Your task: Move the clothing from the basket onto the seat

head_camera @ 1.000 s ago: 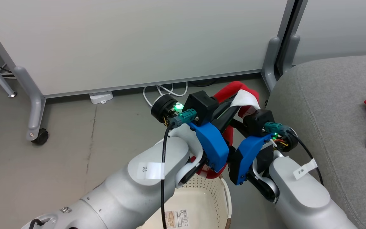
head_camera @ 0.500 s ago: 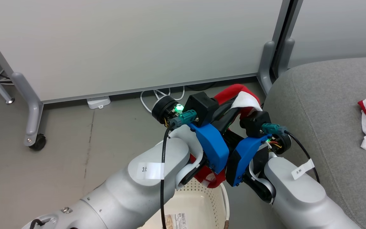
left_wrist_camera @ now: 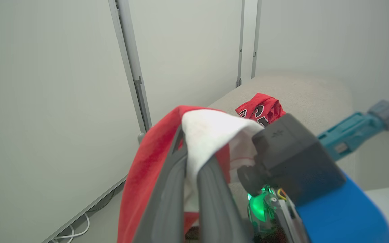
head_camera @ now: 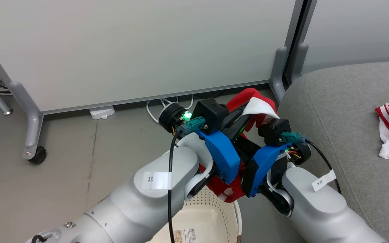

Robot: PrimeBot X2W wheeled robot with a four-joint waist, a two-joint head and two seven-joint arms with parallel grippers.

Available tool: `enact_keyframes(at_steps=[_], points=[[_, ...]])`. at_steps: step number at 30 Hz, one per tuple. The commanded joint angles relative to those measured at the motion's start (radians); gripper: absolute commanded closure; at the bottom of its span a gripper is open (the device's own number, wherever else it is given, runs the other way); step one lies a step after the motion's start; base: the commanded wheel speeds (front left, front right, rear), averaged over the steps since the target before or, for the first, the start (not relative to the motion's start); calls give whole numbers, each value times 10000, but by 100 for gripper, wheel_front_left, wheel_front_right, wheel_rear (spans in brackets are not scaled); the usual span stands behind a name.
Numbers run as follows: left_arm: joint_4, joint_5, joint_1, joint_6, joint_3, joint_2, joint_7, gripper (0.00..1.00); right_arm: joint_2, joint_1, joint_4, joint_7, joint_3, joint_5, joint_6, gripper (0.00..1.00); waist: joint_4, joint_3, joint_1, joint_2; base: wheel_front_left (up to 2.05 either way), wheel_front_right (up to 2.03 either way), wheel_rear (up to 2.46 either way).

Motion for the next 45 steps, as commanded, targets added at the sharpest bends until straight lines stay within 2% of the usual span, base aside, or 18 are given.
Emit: enact_keyframes(at_steps=[1, 6, 7, 8, 9, 10, 16, 20, 28, 32, 38, 45], points=[[32, 62, 80, -27, 85, -2, -50, 100, -34, -163, 56, -99, 28, 47, 5, 100, -1, 0, 0, 0, 0, 0, 0], [123, 161, 147, 31, 178, -2, -50, 100, -24, -206, 155, -242, 141, 144, 5, 100, -11, -13, 0, 0, 0, 0, 0], [151, 196, 162, 68, 211, -2, -50, 93, -12, -206, 166, -259, 160, 174, 5, 100, -15, -12, 0, 0, 0, 0, 0], [168, 218, 171, 100, 256, -2, -50, 59, -6, -211, 176, -296, 185, 200, 5, 100, -19, -9, 0, 0, 0, 0, 0], [171, 282, 182, 124, 312, -2, -50, 15, -3, -215, 187, -324, 208, 209, 5, 100, -24, -6, 0, 0, 0, 0, 0], [170, 319, 208, 160, 375, -4, -50, 0, -3, -218, 198, -330, 225, 232, 5, 100, -29, -3, 0, 0, 0, 0, 0], [54, 860, 515, 216, 836, 20, -50, 0, -63, -322, 230, -510, 273, 268, 5, 100, -70, 59, 0, 0, 0, 0, 0], [-503, 1426, 1064, 318, 1523, 303, -49, 0, -92, -399, 224, -626, 262, 215, 5, 100, -92, 138, 0, 0, 0, 0, 0], [-2433, 3020, 3541, 684, 3801, 1558, -42, 0, -169, -467, 133, -762, 151, 118, 5, 100, -184, 286, 0, 0, 0, 0, 0], [-3204, 3752, 4843, 672, 4833, 1995, -40, 0, -240, -498, 66, -815, 48, 77, 5, 100, -211, 336, 0, 0, 0, 0, 0], [-3987, 4760, 6389, 513, 6272, 2091, -40, 0, -303, -422, 18, -844, -146, -2, 5, 100, -227, 374, 0, 0, 0, 0, 0], [-4185, 5594, 7269, 121, 7456, 1689, -40, 0, -302, -318, -42, -827, -325, -116, 5, 100, -292, 424, 0, 0, 0, 0, 0]])
